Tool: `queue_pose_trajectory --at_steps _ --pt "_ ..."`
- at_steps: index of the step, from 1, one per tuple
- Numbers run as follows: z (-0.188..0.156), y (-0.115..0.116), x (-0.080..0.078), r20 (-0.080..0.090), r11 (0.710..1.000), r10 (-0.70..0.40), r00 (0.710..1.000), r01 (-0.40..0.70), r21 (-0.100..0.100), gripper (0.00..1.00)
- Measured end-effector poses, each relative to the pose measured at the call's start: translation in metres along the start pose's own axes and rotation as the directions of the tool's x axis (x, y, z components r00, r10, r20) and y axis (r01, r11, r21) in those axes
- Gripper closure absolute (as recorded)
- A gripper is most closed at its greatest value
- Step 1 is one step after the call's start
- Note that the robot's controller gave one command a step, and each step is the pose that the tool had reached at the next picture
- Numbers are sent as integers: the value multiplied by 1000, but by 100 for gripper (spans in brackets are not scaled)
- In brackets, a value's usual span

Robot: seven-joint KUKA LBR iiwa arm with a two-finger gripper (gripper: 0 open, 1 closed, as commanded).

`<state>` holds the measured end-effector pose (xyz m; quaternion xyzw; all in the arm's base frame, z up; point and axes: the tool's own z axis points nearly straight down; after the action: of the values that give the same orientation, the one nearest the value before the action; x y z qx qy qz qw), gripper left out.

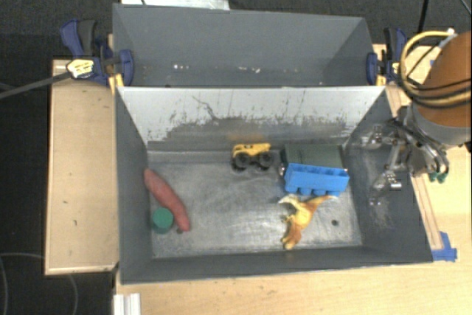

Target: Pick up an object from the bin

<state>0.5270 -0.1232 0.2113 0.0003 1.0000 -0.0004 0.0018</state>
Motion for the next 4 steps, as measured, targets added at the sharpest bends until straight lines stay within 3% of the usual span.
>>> queue_pose_trajectory --at_steps 1,2,3,4 --pt "71 7 -16 5 1000 -28 1000 28 1 0" --pt "102 11 -17 -5 1000 -25 1000 25 -2 0" --pt "84 28 -23 1 989 149 989 -149 -1 0" --pt "128 26 -33 38 997 80 996 -80 2 0"
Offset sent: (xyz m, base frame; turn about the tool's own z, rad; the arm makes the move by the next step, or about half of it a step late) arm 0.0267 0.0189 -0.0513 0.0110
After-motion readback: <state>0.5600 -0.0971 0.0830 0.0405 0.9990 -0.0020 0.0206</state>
